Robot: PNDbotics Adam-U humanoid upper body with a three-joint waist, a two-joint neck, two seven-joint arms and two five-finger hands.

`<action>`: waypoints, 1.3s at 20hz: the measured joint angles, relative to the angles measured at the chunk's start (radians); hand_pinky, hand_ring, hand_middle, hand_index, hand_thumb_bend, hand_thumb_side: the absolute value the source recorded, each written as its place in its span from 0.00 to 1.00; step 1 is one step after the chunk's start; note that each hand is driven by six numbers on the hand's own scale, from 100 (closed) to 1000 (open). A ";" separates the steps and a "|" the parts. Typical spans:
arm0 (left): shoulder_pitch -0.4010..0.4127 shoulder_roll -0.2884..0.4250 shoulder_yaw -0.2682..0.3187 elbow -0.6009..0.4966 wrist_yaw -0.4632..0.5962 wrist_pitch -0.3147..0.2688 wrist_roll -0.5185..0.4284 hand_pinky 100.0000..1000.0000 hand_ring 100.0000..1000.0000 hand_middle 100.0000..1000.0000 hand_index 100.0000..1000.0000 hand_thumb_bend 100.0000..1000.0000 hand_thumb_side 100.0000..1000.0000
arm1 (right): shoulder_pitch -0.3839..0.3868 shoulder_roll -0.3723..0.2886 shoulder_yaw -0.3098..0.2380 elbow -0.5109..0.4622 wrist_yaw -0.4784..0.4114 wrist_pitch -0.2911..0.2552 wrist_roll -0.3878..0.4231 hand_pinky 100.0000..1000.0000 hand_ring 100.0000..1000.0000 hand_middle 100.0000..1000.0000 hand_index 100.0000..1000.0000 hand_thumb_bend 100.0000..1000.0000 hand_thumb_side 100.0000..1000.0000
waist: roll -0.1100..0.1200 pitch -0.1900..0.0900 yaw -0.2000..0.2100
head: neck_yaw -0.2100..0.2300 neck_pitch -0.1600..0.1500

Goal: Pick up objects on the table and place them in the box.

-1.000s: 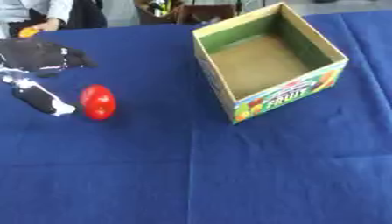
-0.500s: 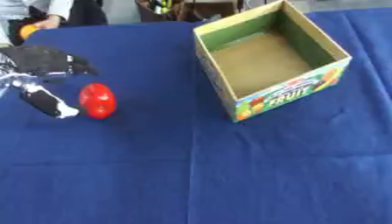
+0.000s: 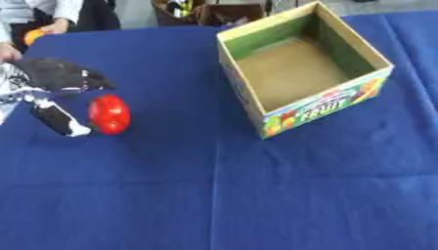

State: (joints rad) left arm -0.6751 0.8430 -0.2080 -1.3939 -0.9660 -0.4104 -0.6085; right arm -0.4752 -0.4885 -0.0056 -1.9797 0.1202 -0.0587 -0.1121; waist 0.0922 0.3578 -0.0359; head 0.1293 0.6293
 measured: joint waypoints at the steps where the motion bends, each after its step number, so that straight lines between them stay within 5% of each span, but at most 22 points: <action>1: -0.003 0.000 -0.002 0.004 -0.004 -0.003 0.003 0.52 0.69 0.87 0.99 0.50 0.50 | 0.000 0.000 0.000 0.000 0.000 0.000 0.000 0.64 0.69 0.44 0.67 0.07 0.59 | 0.000 0.001 0.000 | 0.000 -0.002; 19: -0.011 -0.029 -0.017 0.063 -0.004 -0.034 0.008 0.35 0.57 0.82 0.89 0.39 0.48 | -0.001 0.001 0.000 0.000 0.000 -0.002 0.006 0.64 0.70 0.44 0.67 0.08 0.60 | 0.004 0.013 -0.013 | 0.005 -0.008; 26: -0.011 -0.036 -0.022 0.085 0.022 -0.026 0.011 0.29 0.59 0.86 0.93 0.40 0.50 | -0.001 0.001 0.000 0.000 0.000 -0.003 0.006 0.65 0.70 0.44 0.67 0.08 0.59 | 0.004 0.015 -0.013 | 0.005 -0.008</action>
State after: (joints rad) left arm -0.6859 0.8075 -0.2296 -1.3086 -0.9439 -0.4368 -0.5973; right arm -0.4762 -0.4873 -0.0061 -1.9797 0.1197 -0.0613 -0.1063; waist 0.0959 0.3730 -0.0485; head 0.1346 0.6210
